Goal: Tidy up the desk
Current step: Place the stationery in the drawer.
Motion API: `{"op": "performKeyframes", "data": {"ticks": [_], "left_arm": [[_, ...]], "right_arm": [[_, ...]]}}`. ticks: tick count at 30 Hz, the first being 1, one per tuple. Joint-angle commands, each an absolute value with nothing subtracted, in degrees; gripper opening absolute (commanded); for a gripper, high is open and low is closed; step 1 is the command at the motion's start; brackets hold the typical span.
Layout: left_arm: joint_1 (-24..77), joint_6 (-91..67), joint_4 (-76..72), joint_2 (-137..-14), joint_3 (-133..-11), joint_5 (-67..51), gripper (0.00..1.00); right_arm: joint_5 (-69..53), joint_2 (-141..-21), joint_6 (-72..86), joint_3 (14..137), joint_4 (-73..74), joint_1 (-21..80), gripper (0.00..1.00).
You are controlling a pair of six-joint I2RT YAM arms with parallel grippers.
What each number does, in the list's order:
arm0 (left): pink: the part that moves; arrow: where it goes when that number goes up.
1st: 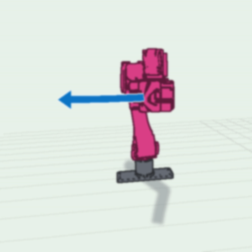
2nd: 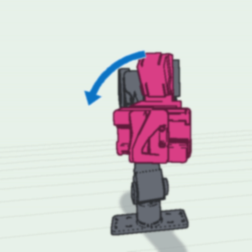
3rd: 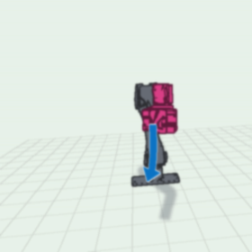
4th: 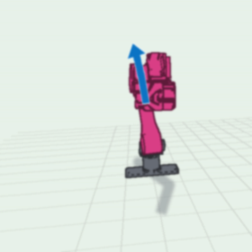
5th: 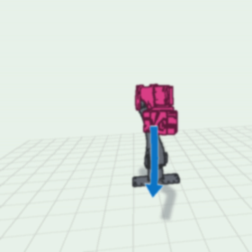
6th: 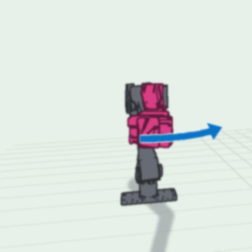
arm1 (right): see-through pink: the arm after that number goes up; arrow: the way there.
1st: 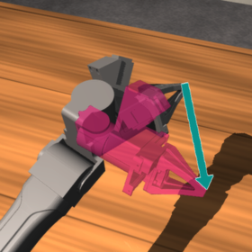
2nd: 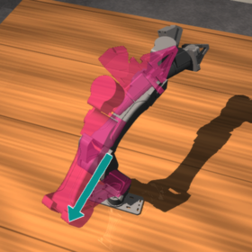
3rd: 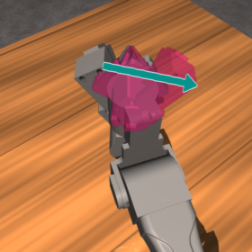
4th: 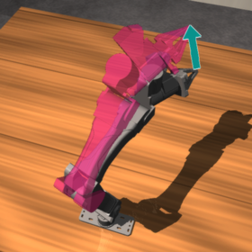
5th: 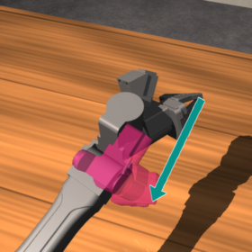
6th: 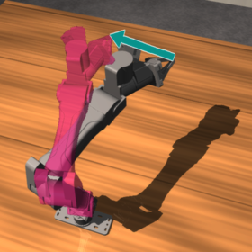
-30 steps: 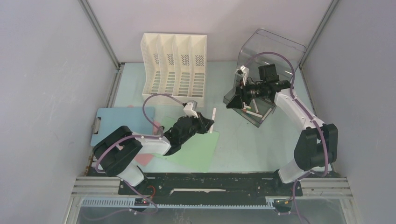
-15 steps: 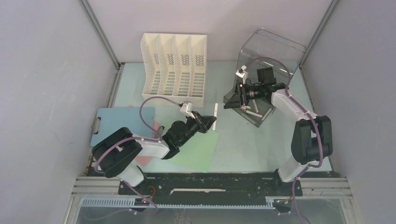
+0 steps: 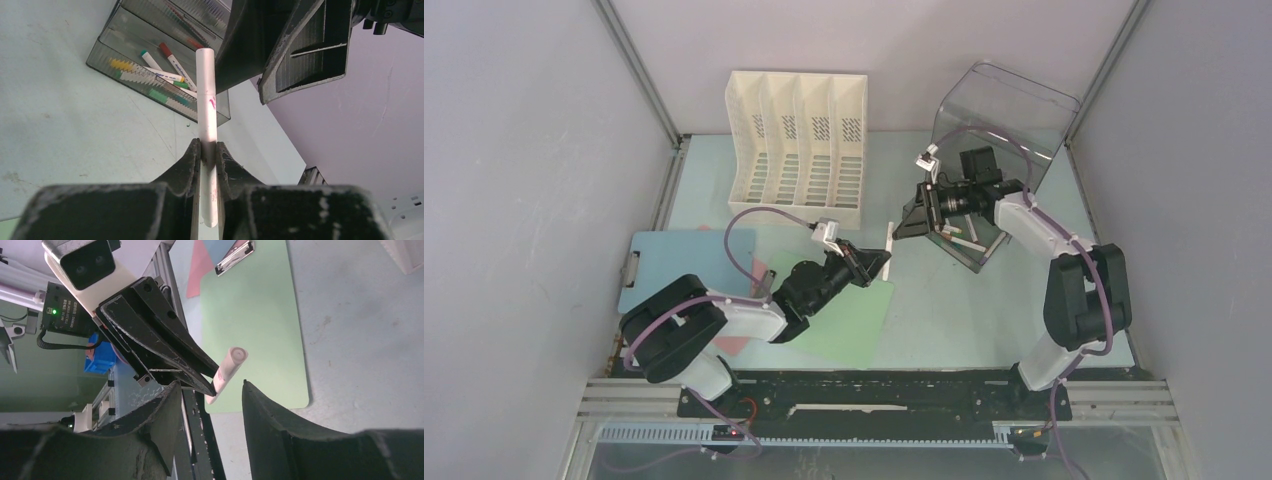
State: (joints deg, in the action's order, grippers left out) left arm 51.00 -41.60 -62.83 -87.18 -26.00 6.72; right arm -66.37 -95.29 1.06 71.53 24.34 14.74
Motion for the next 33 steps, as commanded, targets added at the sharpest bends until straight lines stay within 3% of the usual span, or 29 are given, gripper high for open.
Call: {"op": "performKeyframes", "data": {"ticks": [1,9,17,22,29,33], "left_arm": [[51.75,-41.75,-65.57,-84.58,-27.09,6.05,0.0],[52.3,-41.7,-65.56,-83.92,-27.24,5.98,0.01],[52.38,-41.92,-65.57,-84.24,-27.51,5.84,0.02],[52.4,-42.01,-65.56,-84.33,-27.51,5.68,0.02],[52.41,-41.92,-65.52,-83.99,-27.17,5.86,0.05],[52.38,-41.92,-65.52,-83.7,-26.84,6.09,0.15]], "right_arm": [[-67.05,-95.89,2.38,71.72,22.68,15.96,0.56],[-66.26,-96.45,3.33,71.72,22.28,16.76,0.53],[-67.64,-96.32,4.75,71.75,21.12,17.87,0.39],[-68.03,-96.23,4.84,71.73,20.92,18.59,0.37],[-67.63,-95.83,4.38,71.72,20.86,19.06,0.08],[-66.54,-95.17,3.22,71.74,21.37,18.99,0.01]]}}
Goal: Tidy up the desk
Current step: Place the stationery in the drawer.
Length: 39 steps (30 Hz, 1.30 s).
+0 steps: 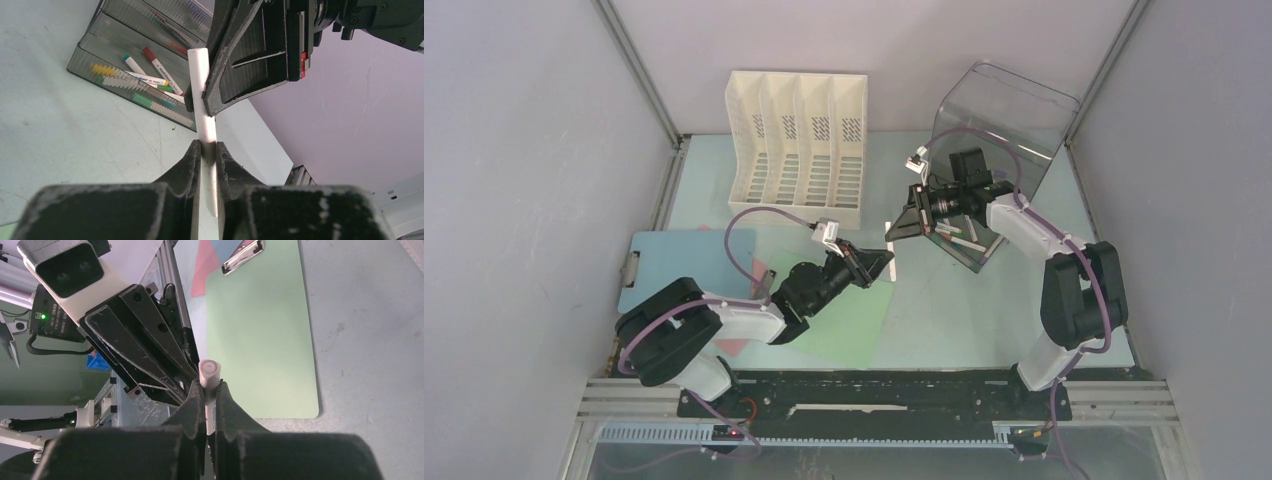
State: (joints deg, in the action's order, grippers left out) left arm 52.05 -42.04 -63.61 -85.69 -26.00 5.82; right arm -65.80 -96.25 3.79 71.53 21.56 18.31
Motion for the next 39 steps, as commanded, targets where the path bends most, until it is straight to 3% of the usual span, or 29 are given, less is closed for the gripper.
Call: {"op": "performKeyframes", "data": {"ticks": [1,8,19,25,30,39], "left_arm": [[52.38,-42.0,-65.48,-83.55,-26.73,6.21,0.19],[52.39,-41.8,-63.34,-82.14,-26.26,6.98,0.42],[52.39,-34.12,-54.69,-73.0,-23.13,11.23,0.67],[52.33,-27.79,-45.41,-64.42,-21.23,18.14,0.79],[52.3,-21.73,-39.92,-56.84,-18.71,27.79,0.99],[51.91,-16.2,-34.63,-55.28,-16.27,41.14,1.0]], "right_arm": [[-66.3,-94.9,2.87,71.72,21.48,18.98,0.01],[-65.14,-93.67,1.39,71.72,22.01,19.01,0.0],[-57.69,-89.93,-5.94,71.73,24.69,17.89,0.0],[-50.55,-87.0,-10.88,71.72,26.33,15.58,0.0],[-41.21,-84.3,-14.46,71.76,26.8,13.51,0.0],[-18.12,-82.16,-22.02,70.1,23.78,13.27,0.0]]}}
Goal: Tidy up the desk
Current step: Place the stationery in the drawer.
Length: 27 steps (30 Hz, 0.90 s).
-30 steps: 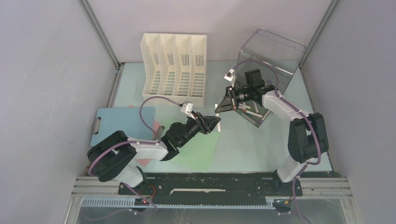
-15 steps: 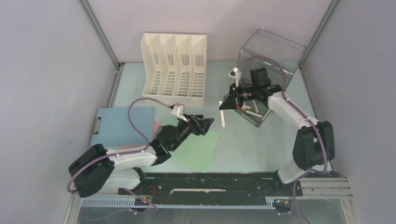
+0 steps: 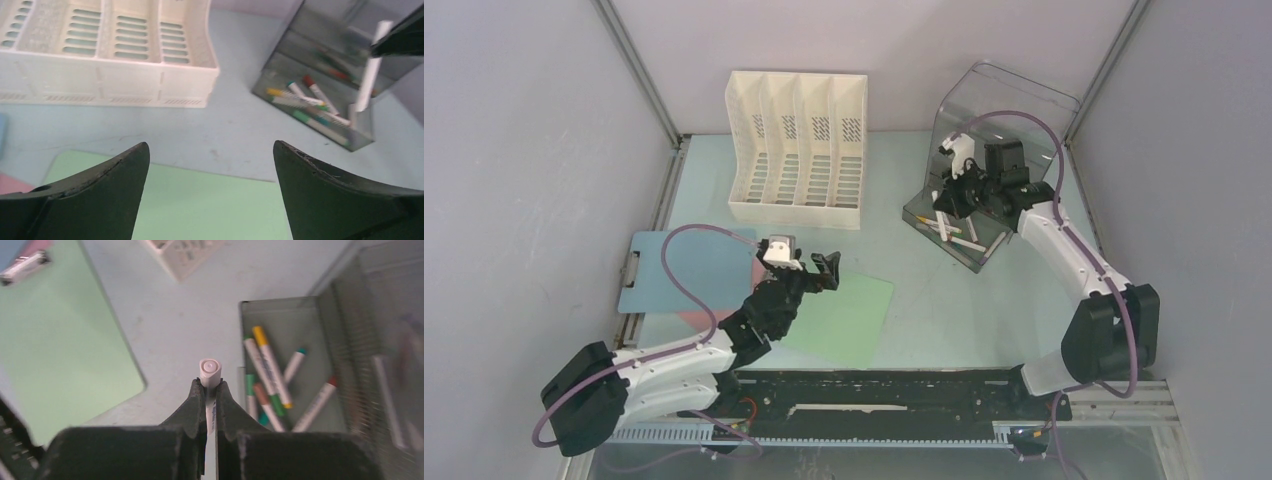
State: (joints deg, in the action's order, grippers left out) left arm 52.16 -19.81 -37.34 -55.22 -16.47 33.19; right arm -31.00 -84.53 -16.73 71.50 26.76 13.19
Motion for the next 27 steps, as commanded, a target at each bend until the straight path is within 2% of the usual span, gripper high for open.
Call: {"op": "performKeyframes", "data": {"ticks": [1,7,13,17,22,27], "left_arm": [[51.8,-16.21,-34.63,-55.13,-16.26,41.13,1.0],[51.81,-12.08,-33.69,-54.08,-17.83,43.23,1.0],[51.7,-7.55,-33.0,-53.41,-18.29,49.72,1.0],[51.08,-8.15,-32.59,-55.55,-19.33,50.0,1.0],[51.07,-8.26,-30.18,-59.64,-22.64,50.96,1.0],[51.11,-8.36,-29.75,-59.83,-22.8,50.76,1.0]], "right_arm": [[-16.18,-82.18,-23.11,69.48,22.71,13.26,0.0],[-6.99,-83.47,-26.16,68.25,19.71,13.24,0.0],[-2.99,-85.6,-27.63,67.7,18.05,13.27,0.03],[-2.21,-87.09,-27.75,67.75,17.93,13.24,0.1],[-1.08,-88.31,-27.96,67.7,18.05,13.19,0.29],[-2.83,-87.88,-27.61,67.74,18.65,13.05,0.38]]}}
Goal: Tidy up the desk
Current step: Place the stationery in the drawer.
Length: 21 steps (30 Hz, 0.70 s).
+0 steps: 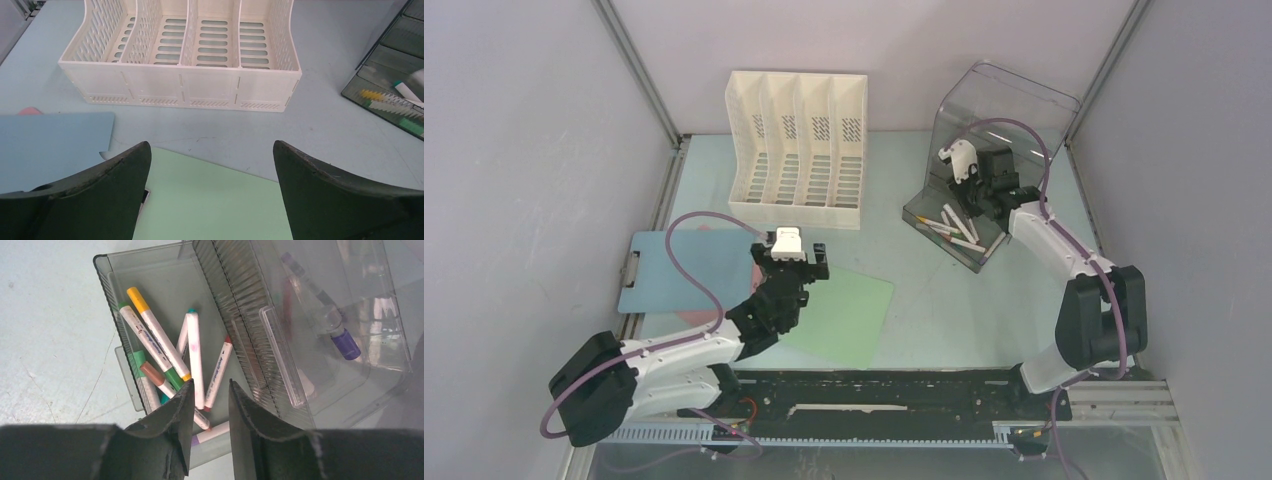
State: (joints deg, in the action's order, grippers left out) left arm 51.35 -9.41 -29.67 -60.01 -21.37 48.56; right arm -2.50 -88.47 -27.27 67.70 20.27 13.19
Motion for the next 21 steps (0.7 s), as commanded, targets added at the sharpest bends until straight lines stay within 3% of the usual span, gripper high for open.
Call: {"op": "performKeyframes", "data": {"ticks": [1,21], "left_arm": [[51.15,-8.35,-29.82,-59.65,-22.65,50.64,1.0],[51.08,-8.53,-30.06,-59.59,-22.43,50.93,1.0]], "right_arm": [[-3.37,-87.75,-27.6,67.75,18.78,13.01,0.39],[-25.27,-86.16,-28.14,68.13,25.09,12.66,0.46]]}}
